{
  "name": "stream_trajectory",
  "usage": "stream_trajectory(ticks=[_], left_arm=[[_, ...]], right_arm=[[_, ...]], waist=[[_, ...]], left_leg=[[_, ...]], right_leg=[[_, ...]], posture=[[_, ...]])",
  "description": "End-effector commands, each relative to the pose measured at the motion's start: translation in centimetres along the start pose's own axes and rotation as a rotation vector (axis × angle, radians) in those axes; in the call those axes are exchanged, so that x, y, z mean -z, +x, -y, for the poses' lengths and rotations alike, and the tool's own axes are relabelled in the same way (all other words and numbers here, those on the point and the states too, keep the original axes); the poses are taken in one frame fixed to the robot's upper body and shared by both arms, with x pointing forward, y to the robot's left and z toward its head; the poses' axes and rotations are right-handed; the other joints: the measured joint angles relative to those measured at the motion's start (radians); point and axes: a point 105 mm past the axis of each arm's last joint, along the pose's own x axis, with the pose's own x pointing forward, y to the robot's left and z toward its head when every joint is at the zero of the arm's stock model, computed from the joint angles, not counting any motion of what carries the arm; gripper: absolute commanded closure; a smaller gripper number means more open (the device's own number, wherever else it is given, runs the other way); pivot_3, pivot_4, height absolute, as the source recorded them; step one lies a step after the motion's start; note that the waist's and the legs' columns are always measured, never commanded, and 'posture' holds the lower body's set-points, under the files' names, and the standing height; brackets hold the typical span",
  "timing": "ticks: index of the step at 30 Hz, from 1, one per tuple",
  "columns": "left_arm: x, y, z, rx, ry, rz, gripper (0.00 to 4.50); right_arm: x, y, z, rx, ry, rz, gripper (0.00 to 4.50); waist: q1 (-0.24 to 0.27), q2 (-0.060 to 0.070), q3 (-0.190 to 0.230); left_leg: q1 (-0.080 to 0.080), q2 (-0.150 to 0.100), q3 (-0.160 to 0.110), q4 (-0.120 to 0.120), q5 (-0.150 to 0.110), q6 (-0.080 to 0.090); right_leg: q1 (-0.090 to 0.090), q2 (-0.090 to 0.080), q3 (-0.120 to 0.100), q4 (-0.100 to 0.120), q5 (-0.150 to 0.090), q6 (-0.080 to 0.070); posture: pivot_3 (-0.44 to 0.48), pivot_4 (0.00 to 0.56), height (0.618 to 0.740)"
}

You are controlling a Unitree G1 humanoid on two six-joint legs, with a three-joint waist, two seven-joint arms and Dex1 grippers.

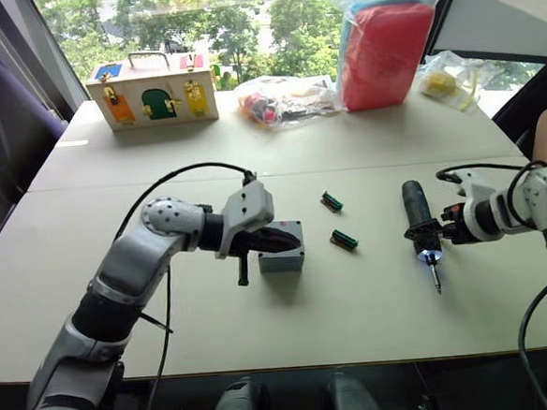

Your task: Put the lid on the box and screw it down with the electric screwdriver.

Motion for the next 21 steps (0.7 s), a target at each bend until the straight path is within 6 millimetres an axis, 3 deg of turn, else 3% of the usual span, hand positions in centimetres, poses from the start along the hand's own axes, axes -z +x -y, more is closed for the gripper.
stream_trajectory(ticks=[1,5,8,10,13,17,21], left_arm=[[-0.7,-1.9,-2.3,-0.132,0.014,0.024,4.50],[-0.4,-4.7,-5.2,-0.310,-0.052,0.050,4.50],[0.8,-6.4,-5.9,-0.383,-0.115,0.039,4.50],[2.1,-6.8,-5.4,-0.388,-0.153,0.010,4.50],[3.8,-6.4,-4.3,-0.360,-0.194,-0.033,4.50],[5.6,-5.6,-3.4,-0.347,-0.248,-0.060,4.50],[6.3,-5.1,-2.6,-0.329,-0.295,-0.051,4.50]], right_arm=[[-3.4,-1.3,-0.9,-0.064,-0.065,0.205,0.06],[-8.1,-4.3,-3.8,-0.214,-0.145,0.507,0.06],[-8.7,-5.7,-7.6,-0.346,-0.310,0.642,0.06],[-6.9,-6.4,-11.3,-0.533,-0.418,0.663,0.06],[-2.9,-4.8,-14.2,-0.613,-0.582,0.562,0.06],[2.4,-1.7,-16.5,-0.656,-0.743,0.419,0.06],[4.5,-0.3,-17.4,-0.688,-0.779,0.388,0.06]], waist=[[-0.001,0.000,0.000],[-0.004,0.000,0.000],[-0.004,0.000,0.000],[-0.002,0.000,0.000],[0.000,-0.001,0.000],[0.014,-0.003,0.000],[0.018,-0.003,0.000]], left_leg=[[0.000,0.000,0.000,0.000,0.000,0.000],[0.000,0.001,0.000,0.000,0.000,0.000],[0.000,0.002,0.000,-0.001,0.000,0.000],[0.000,0.002,0.000,-0.001,0.000,-0.001],[0.001,0.002,-0.001,-0.001,0.000,0.000],[0.000,0.001,-0.001,0.002,0.000,0.000],[0.001,0.001,-0.001,0.002,0.000,0.000]], right_leg=[[0.000,0.000,0.000,0.000,0.000,0.000],[-0.001,0.002,0.000,0.001,0.000,0.000],[-0.001,0.003,0.000,0.001,0.000,0.000],[-0.001,0.003,0.000,0.001,0.000,0.000],[0.001,0.003,0.000,0.001,0.000,0.000],[0.001,0.000,0.000,0.001,0.001,0.001],[0.001,-0.001,0.000,0.001,0.001,0.001]], posture=[[0.000,0.150,0.740],[0.000,0.150,0.740],[0.000,0.150,0.740],[0.000,0.150,0.740],[0.000,0.150,0.740],[0.000,0.150,0.740],[0.000,0.150,0.740]])
